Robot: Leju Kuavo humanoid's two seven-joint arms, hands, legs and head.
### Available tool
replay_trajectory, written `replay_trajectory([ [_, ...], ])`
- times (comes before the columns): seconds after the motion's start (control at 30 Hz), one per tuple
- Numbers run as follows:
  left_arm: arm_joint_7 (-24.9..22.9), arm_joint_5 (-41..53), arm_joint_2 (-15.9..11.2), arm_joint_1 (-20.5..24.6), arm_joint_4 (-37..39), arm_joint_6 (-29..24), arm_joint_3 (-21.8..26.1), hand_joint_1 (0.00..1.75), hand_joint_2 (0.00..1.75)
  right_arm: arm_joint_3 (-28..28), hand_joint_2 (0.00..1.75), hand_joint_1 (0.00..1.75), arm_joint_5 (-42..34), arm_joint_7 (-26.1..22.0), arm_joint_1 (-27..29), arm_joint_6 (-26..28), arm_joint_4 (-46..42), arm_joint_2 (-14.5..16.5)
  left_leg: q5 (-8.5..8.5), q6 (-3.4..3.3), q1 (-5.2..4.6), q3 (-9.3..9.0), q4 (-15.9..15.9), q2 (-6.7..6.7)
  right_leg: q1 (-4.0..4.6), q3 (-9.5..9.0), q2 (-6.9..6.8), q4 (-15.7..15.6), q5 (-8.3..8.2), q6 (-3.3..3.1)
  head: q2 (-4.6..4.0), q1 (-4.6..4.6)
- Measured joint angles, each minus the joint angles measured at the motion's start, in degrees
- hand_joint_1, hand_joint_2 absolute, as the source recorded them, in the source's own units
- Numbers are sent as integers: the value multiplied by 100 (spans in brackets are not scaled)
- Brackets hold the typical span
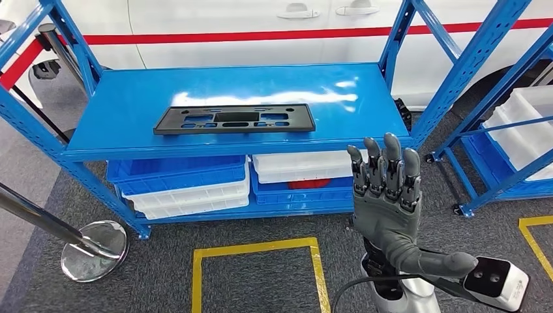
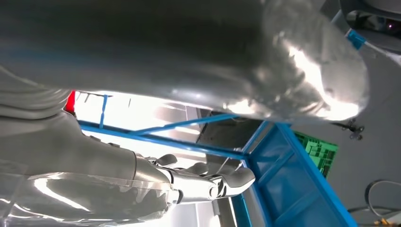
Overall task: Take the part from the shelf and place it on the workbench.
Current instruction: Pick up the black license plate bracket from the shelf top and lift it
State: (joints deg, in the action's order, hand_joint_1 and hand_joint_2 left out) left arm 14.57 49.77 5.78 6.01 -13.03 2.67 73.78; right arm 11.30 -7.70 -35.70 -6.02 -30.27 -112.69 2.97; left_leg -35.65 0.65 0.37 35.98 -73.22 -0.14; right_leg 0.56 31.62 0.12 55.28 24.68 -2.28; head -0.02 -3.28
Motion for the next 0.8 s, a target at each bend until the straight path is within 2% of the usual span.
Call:
replay_trajectory([
  [0.03, -1, 0, -7, -9, 0, -4, 8, 0, 0, 5, 0, 0, 1, 0, 7, 0, 1, -3, -32, 50, 34, 112, -15, 2, -28, -73, 8, 4, 61, 34, 0, 0],
  [0.07, -1, 0, -12, -15, 0, -6, 16, 0, 0, 11, 0, 0, 1, 0, 12, 1, 1, -7, 81, 95, 66, 135, 158, 4, -61, -154, 16, 12, 127, 72, 0, 0],
  [0.1, -1, 0, -16, -19, 0, -8, 24, 0, 0, 16, 0, 0, 0, 0, 15, 1, 2, -12, 328, 134, 100, 87, 484, 7, -94, -238, 19, 28, 199, 114, 0, 0],
  [0.13, -1, 1, -19, -29, 2, -11, 31, 0, 0, 20, 0, 0, -1, -1, 16, 1, 5, -17, 674, 170, 141, 31, 872, 18, -116, -315, 22, 57, 280, 162, 0, 0],
  [0.17, -1, 4, -20, -36, 5, -13, 37, 0, 0, 23, 0, 0, -1, -1, 21, 1, 11, -24, 903, 165, 162, -16, 1172, 25, -129, -361, 26, 94, 356, 210, 0, 0],
  [0.2, -2, 7, -20, -40, 9, -15, 39, 0, 0, 28, 0, 0, -2, -1, 27, -1, 19, -31, 1074, 133, 168, -44, 1356, 29, -130, -385, 28, 127, 429, 262, 0, 0],
  [0.23, -4, 9, -20, -47, 12, -15, 41, 0, 0, 32, 0, 0, -3, -1, 35, -3, 26, -38, 1134, 75, 166, -43, 1424, 31, -128, -399, 30, 162, 481, 311, 0, 1],
  [0.27, -5, 11, -21, -46, 13, -15, 41, 0, 0, 37, 0, 0, -3, -1, 42, -5, 31, -44, 1083, 3, 146, -56, 1404, 24, -130, -408, 31, 174, 511, 351, 0, 1],
  [0.33, -4, 14, -24, -49, 13, -16, 42, 0, 0, 41, 0, 0, -3, -2, 46, -13, 33, -54, 1079, -90, 143, -117, 1419, 13, -153, -382, 22, 301, 525, 412, 0, 2],
  [0.37, -2, 16, -27, -43, 13, -19, 42, 0, 0, 42, 0, 0, -2, -2, 45, -21, 34, -58, 1060, -126, 142, -158, 1432, 10, -166, -277, 18, 494, 547, 434, 0, 2],
  [0.4, 1, 18, -31, -36, 13, -21, 42, 0, 0, 43, 0, 0, -2, -2, 46, -29, 36, -63, 1033, -158, 141, -198, 1447, 7, -176, -87, 15, 810, 617, 456, 0, 2],
  [0.47, 2, 19, -37, -28, 13, -24, 42, 0, 0, 44, 0, 0, -2, -2, 56, -49, 47, -72, 953, -201, 119, -275, 1454, 1, -180, 440, 13, 1568, 892, 485, 0, 2],
  [0.5, 1, 19, -39, -28, 13, -24, 42, 0, 0, 45, 0, 0, -2, -2, 63, -58, 57, -75, 905, -211, 105, -326, 1454, -6, -179, 671, 13, 1837, 1018, 490, 0, 2],
  [0.53, -2, 19, -39, -30, 13, -24, 42, 0, 0, 47, 0, 0, -2, -2, 67, -69, 71, -77, 852, -215, 91, -390, 1455, -15, -175, 823, 13, 1939, 1055, 481, 0, 2],
  [0.57, -4, 18, -40, -32, 13, -24, 42, 0, 0, 52, 0, 0, -2, -2, 69, -80, 85, -78, 795, -215, 76, -468, 1456, -25, -164, 882, 13, 1847, 970, 454, 0, 2],
  [0.6, -6, 18, -40, -32, 13, -24, 42, 0, 0, 57, 0, 0, -2, -2, 68, -87, 101, -78, 737, -213, 62, -552, 1459, -33, -143, 840, 13, 1562, 752, 408, 0, 2],
  [0.67, -10, 21, -34, -32, 17, -26, 42, 0, 0, 66, 0, 0, -2, -2, 69, -98, 133, -78, 619, -198, 37, -709, 1469, -46, -66, 682, 20, 824, 153, 264, 0, 1],
  [0.7, -11, 22, -31, -27, 22, -28, 42, 0, 0, 70, 0, 0, -1, -2, 72, -101, 149, -78, 568, -177, 29, -762, 1480, -54, -27, 621, 29, 561, -40, 196, 0, 3],
  [0.73, -14, 24, -27, -21, 26, -33, 41, 0, 0, 74, 0, 0, 4, -2, 76, -104, 162, -78, 538, -150, 23, -811, 1487, -62, 3, 590, 36, 414, -147, 142, 0, 7],
  [0.8, -15, 26, -28, -10, 31, -40, 41, 0, 0, 90, 0, 0, 25, -2, 75, -108, 178, -74, 550, -79, 10, -875, 1484, -69, 14, 509, 50, 316, -137, 92, 0, 15],
])
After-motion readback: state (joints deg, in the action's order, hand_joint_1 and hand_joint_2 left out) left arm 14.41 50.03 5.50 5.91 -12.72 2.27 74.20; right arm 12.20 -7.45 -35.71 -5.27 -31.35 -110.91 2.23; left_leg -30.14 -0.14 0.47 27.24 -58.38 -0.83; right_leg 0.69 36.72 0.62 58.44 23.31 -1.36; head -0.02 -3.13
